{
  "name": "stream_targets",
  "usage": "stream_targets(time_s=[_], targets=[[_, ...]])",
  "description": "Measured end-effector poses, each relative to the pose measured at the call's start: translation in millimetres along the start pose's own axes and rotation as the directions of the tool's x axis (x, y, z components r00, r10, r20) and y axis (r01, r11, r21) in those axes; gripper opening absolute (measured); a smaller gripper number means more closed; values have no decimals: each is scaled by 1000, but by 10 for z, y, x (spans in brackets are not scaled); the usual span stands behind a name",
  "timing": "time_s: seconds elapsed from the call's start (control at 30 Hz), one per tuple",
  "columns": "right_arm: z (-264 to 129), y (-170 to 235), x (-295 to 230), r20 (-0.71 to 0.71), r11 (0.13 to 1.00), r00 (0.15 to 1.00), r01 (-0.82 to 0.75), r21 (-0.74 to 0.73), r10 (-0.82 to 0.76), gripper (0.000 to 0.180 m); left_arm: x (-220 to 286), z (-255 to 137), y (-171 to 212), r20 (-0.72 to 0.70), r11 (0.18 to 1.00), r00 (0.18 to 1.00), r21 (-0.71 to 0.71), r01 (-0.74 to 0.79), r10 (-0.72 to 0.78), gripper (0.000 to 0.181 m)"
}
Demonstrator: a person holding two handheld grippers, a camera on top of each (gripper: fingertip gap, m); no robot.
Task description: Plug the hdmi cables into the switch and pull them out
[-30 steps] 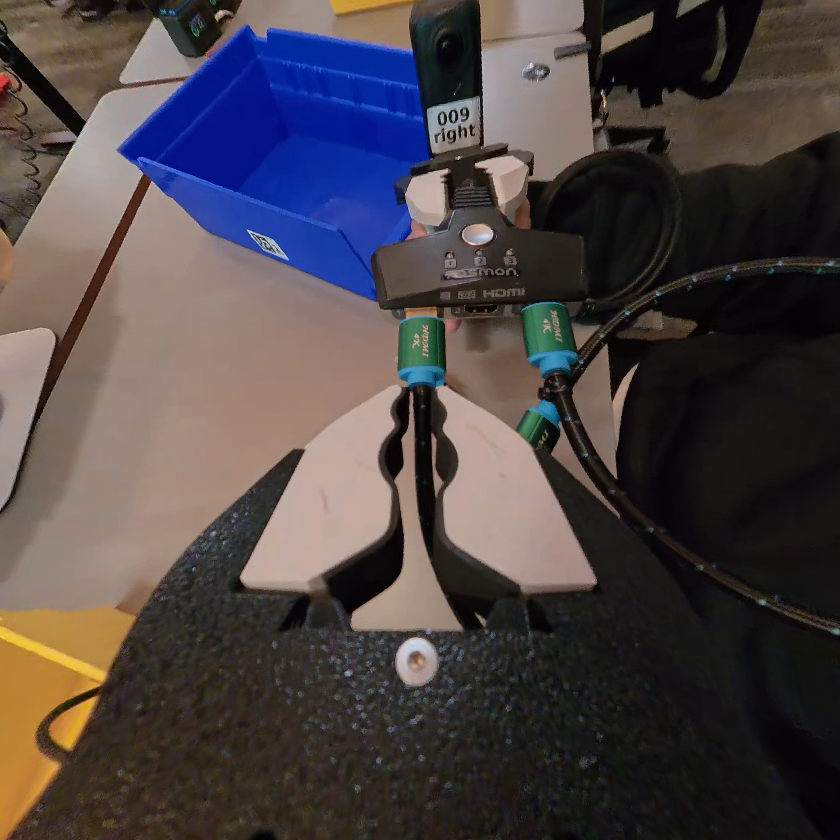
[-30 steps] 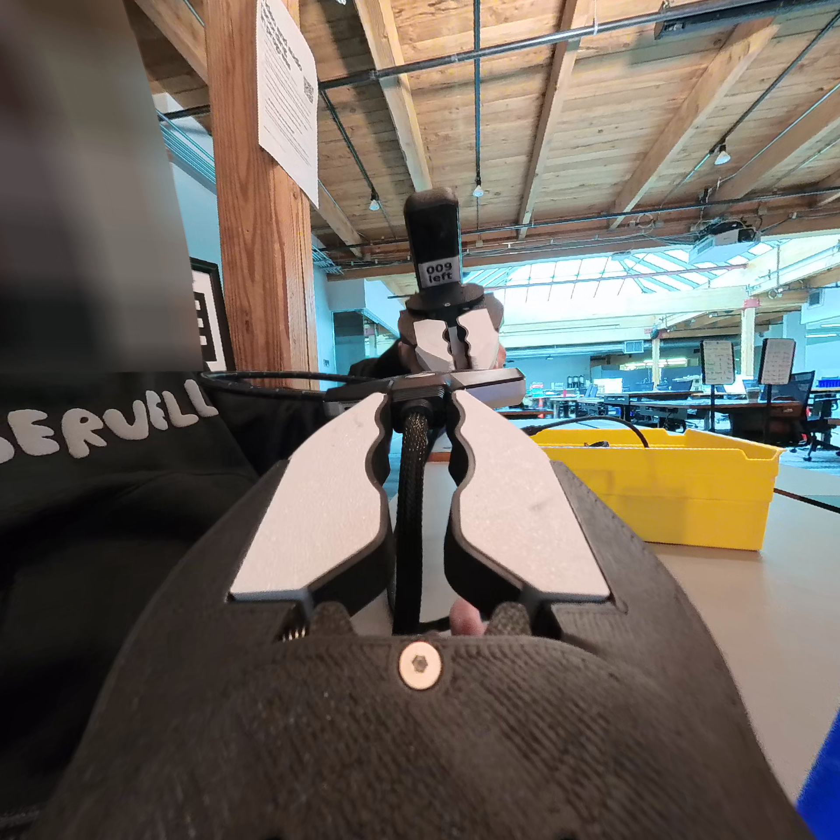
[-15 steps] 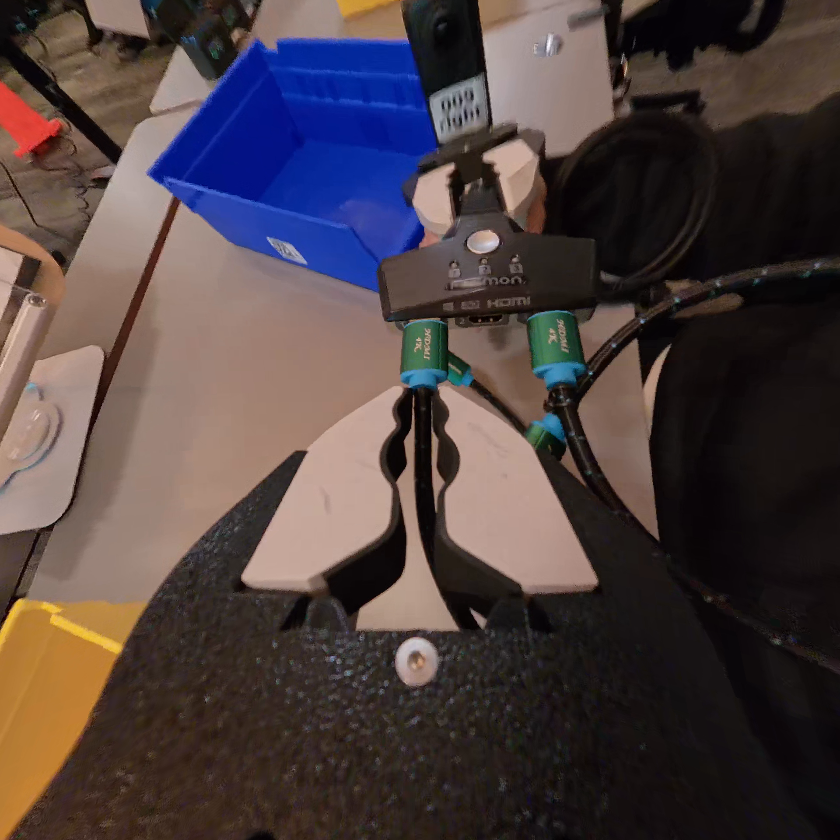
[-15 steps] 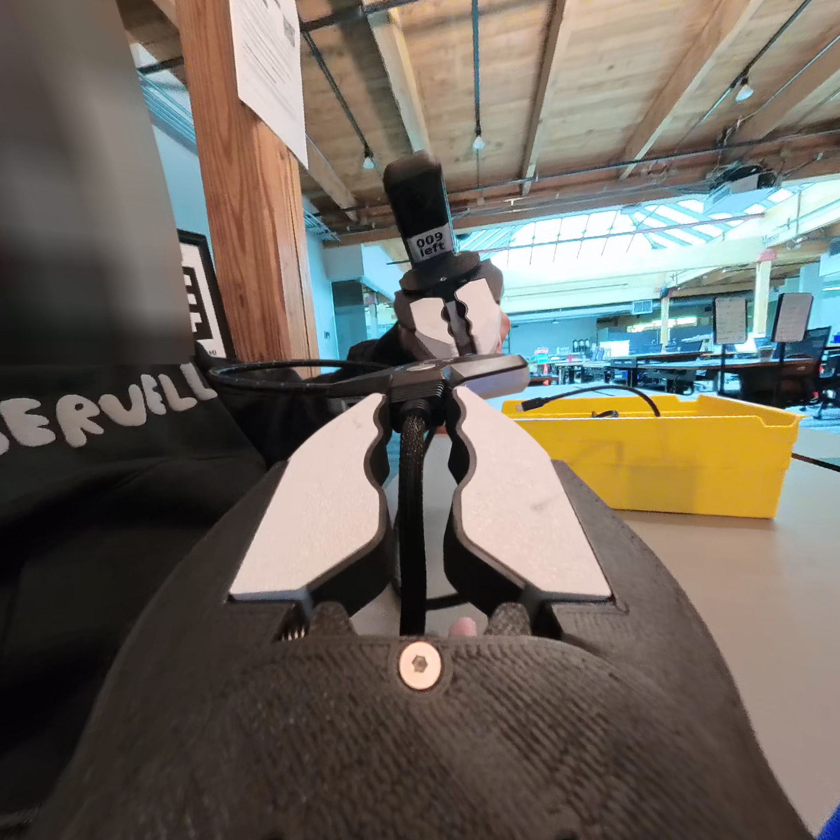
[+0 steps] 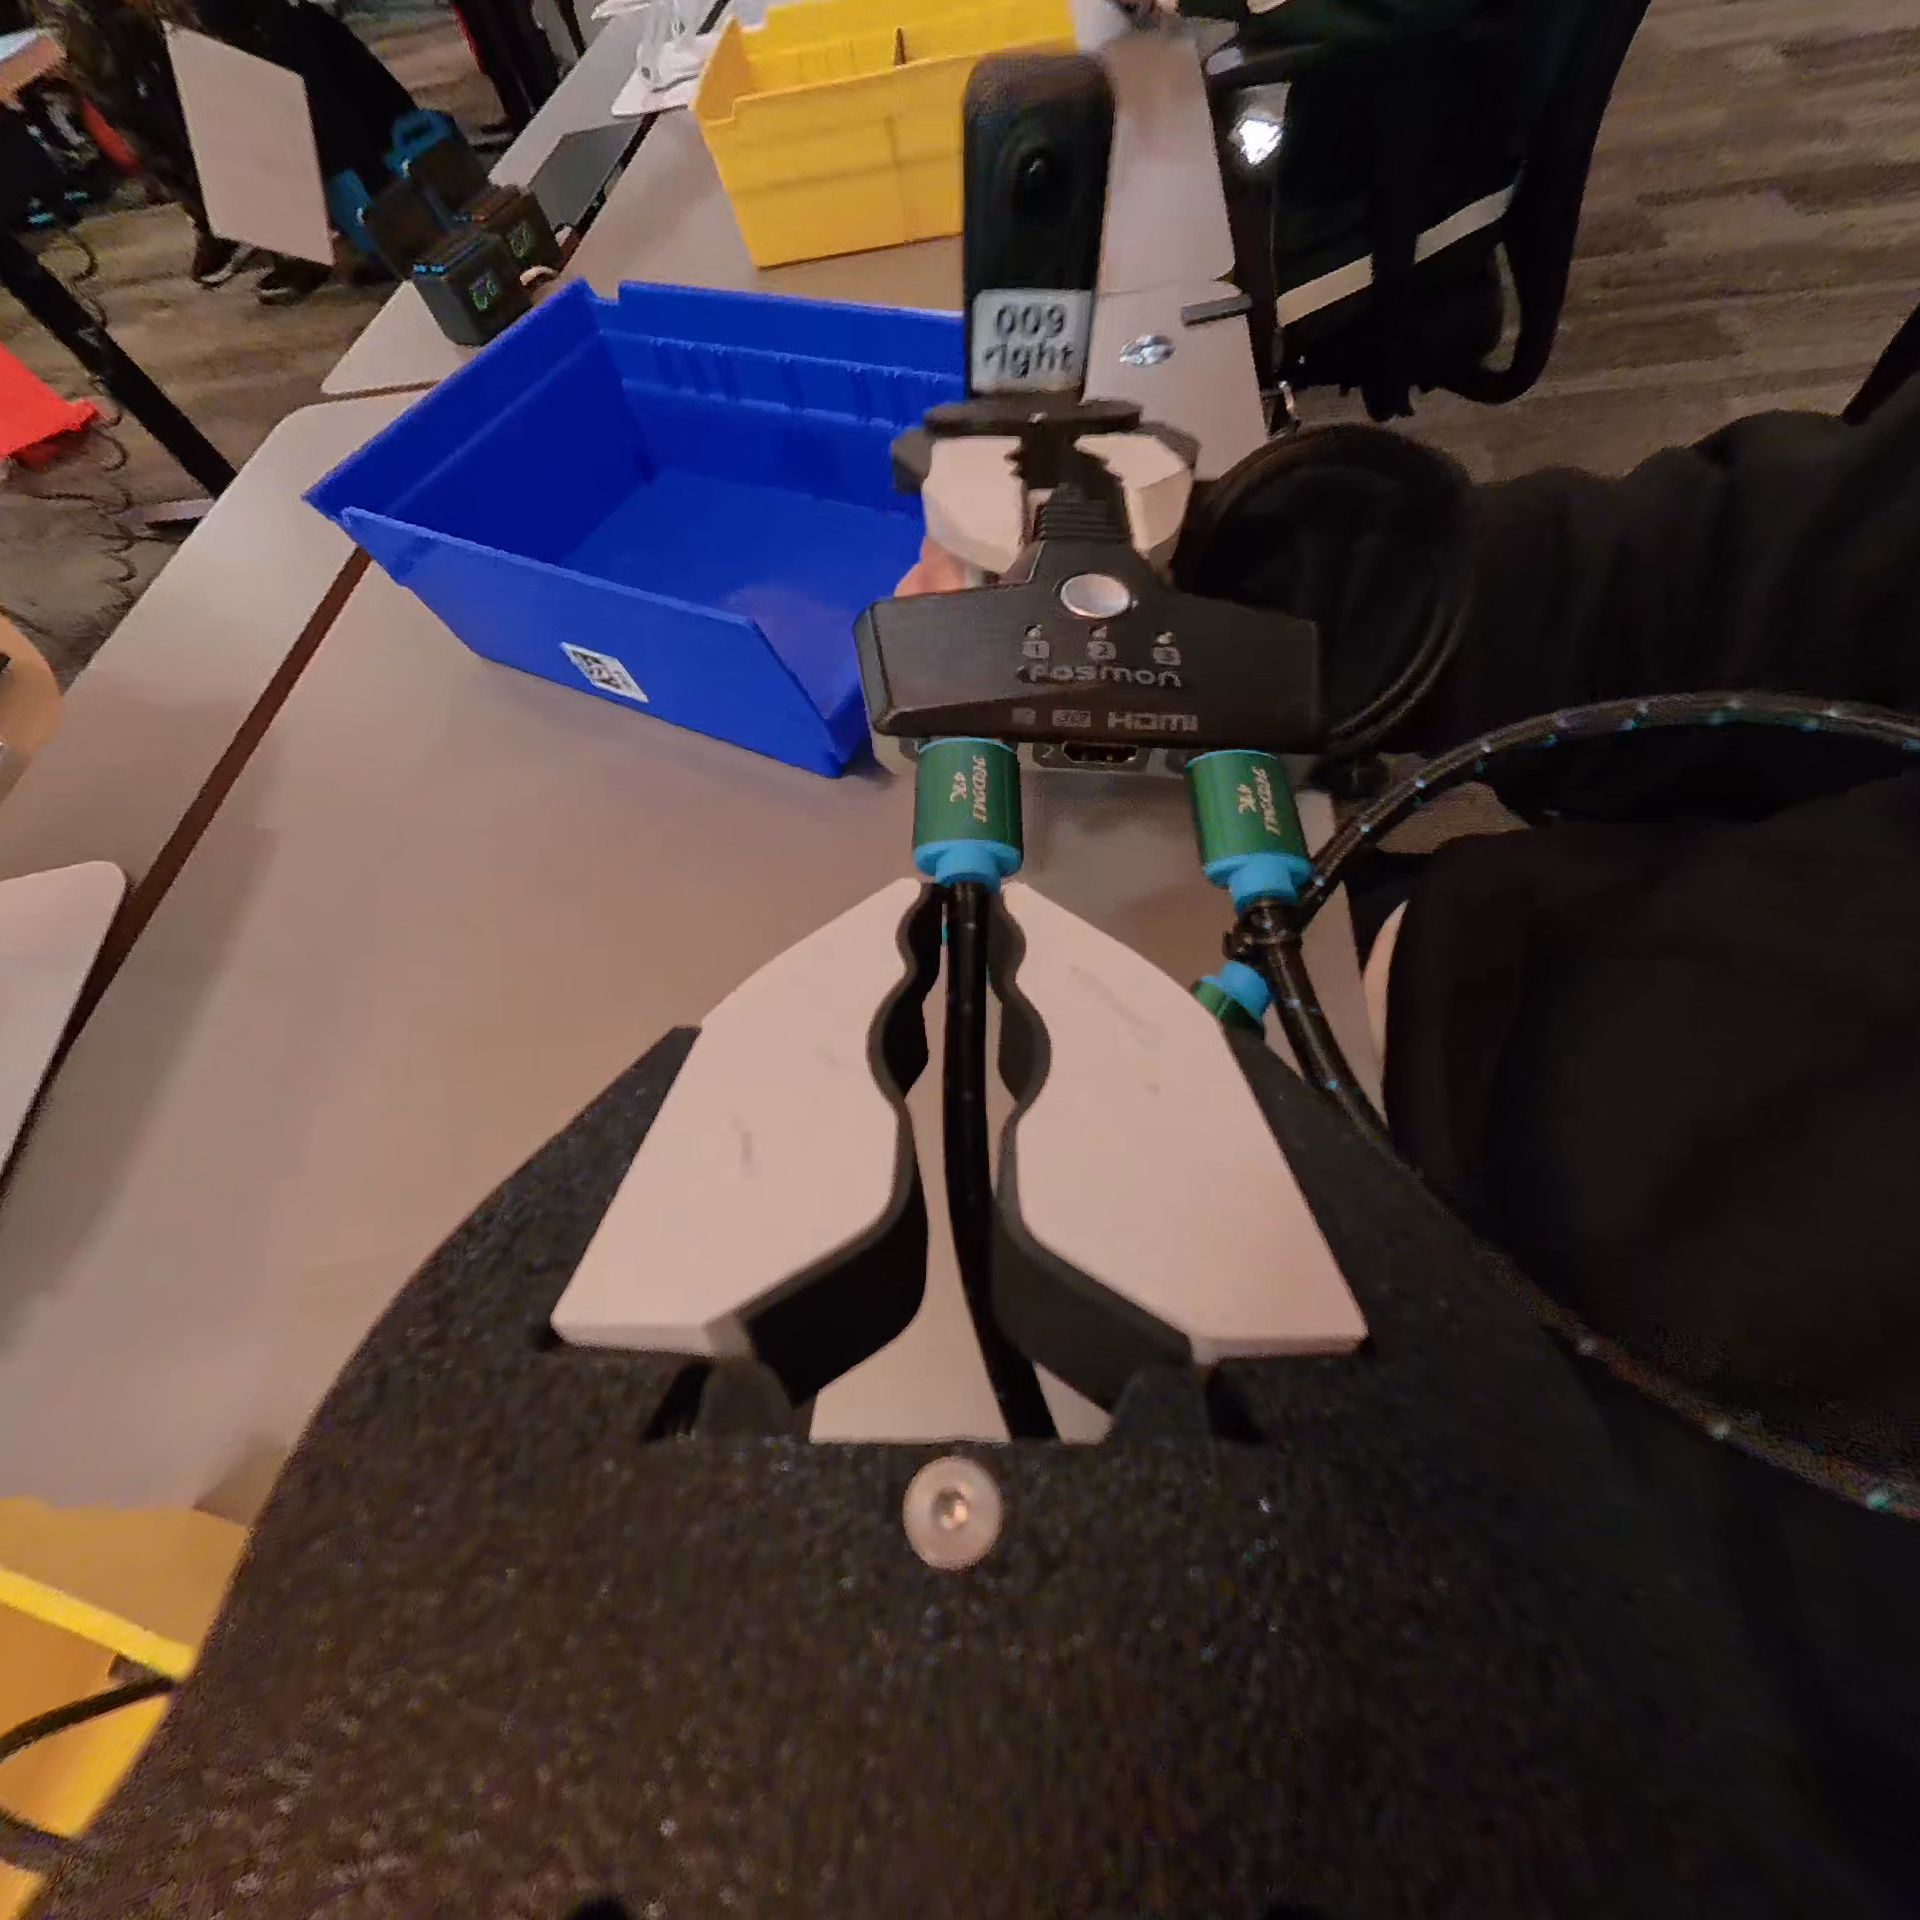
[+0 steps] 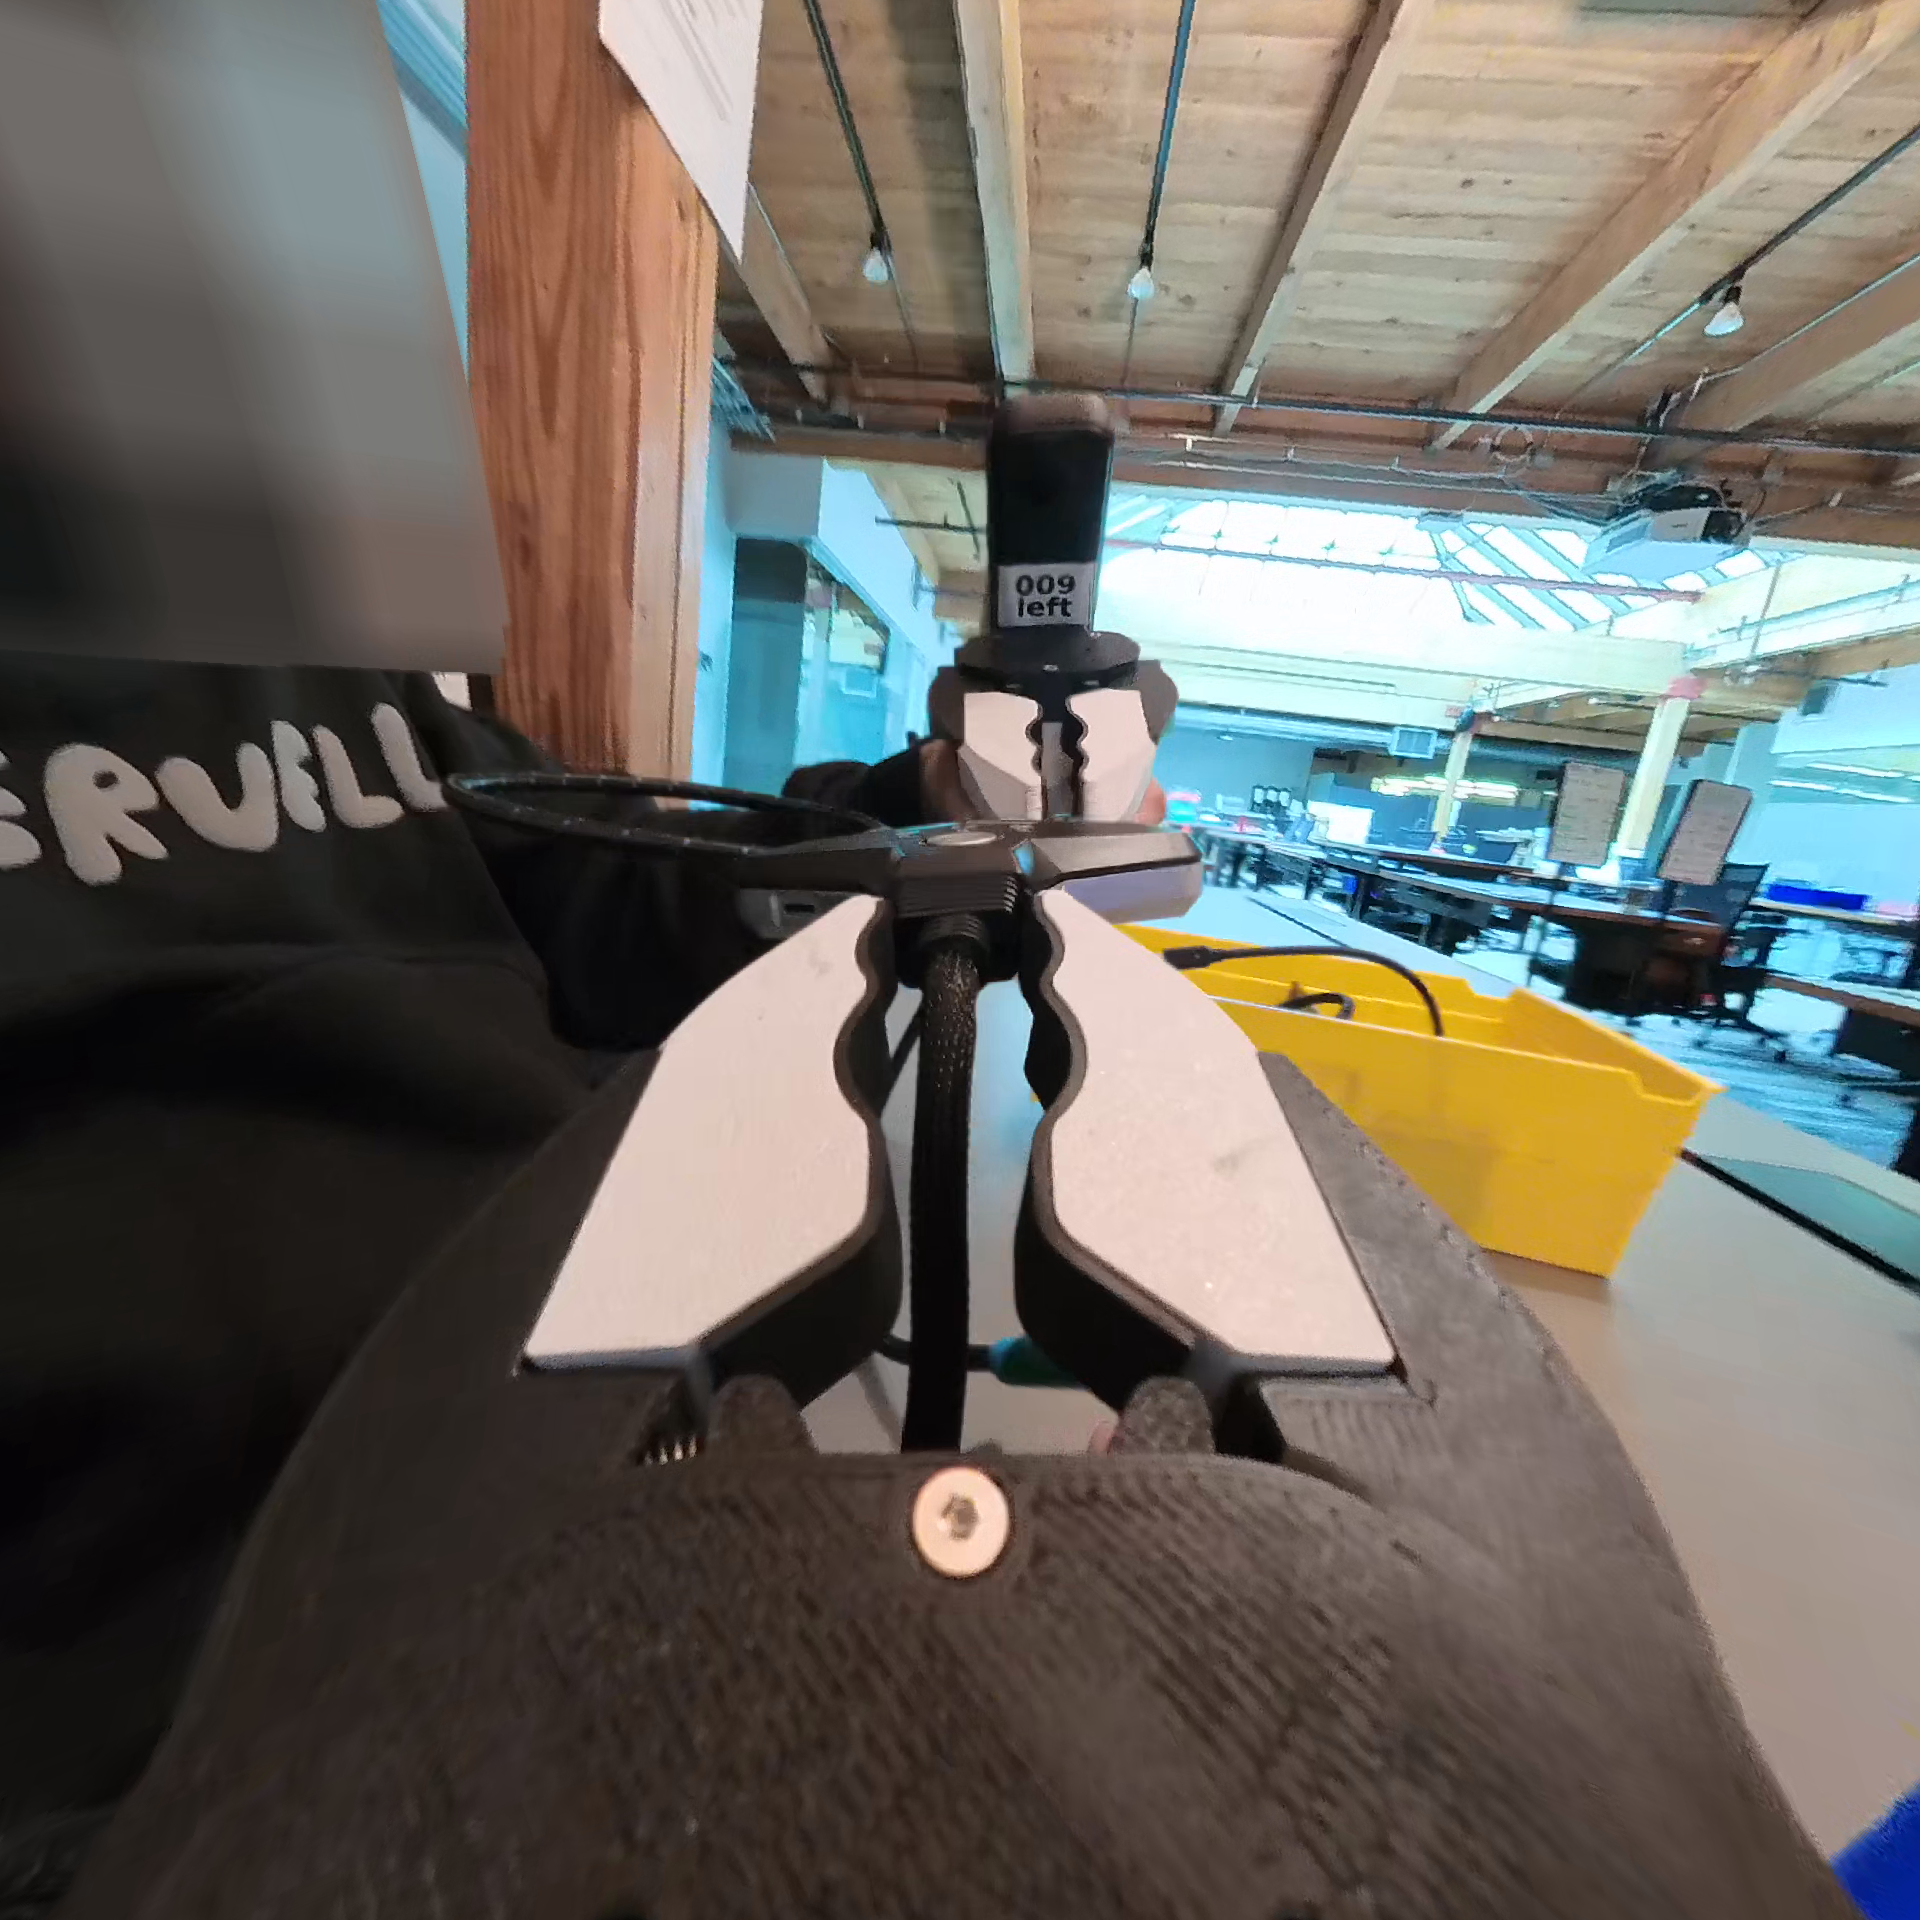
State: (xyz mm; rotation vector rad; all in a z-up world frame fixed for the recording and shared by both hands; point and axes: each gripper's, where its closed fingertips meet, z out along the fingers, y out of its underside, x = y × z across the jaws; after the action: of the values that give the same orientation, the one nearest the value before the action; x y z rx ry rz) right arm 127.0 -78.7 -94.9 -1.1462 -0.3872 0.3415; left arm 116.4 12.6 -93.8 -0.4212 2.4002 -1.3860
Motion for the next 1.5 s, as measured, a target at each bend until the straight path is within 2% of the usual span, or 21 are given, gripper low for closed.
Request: stream_targets(time_s=[0.13,0.23,0.4,0.5,0.6,0.87,0.93,1.13,1.3,1.43,1.5], targets=[[51,-61,-5,-35,990,993,112,-81,-115,23,-59,15,47,103,998,994,-46,-33,38,8],[73,-103,-8,-44,986,988,143,-82,-147,23,-78,12,30,140,999,989,-39,-35,40,8],[23,-186,-105,34,994,994,100,44,-101,23,85,39,-39,-20,998,999,46,-38,39,8],[20,-251,-125,32,988,990,138,67,-140,23,91,5,-173,-40,983,998,178,-41,48,9],[15,-321,-163,43,984,985,161,74,-164,23,127,7,-231,-30,972,998,231,-45,54,13],[29,-313,-185,56,985,986,155,80,-159,23,172,31,-195,39,980,989,137,-147,143,18],[59,-279,-193,66,987,986,149,65,-153,23,170,41,-185,46,979,985,114,-171,167,24],[95,-198,-167,66,991,989,129,34,-131,23,160,90,-127,63,979,980,61,-192,188,20],[146,-165,-138,44,993,993,114,-18,-113,23,87,100,-17,114,982,976,-49,-182,186,20],[117,-253,-137,38,993,993,113,40,-114,23,85,120,-109,145,989,978,-20,-145,147,20],[97,-238,-128,26,989,988,150,22,-150,23,64,134,-117,165,987,973,-17,-161,162,20]])
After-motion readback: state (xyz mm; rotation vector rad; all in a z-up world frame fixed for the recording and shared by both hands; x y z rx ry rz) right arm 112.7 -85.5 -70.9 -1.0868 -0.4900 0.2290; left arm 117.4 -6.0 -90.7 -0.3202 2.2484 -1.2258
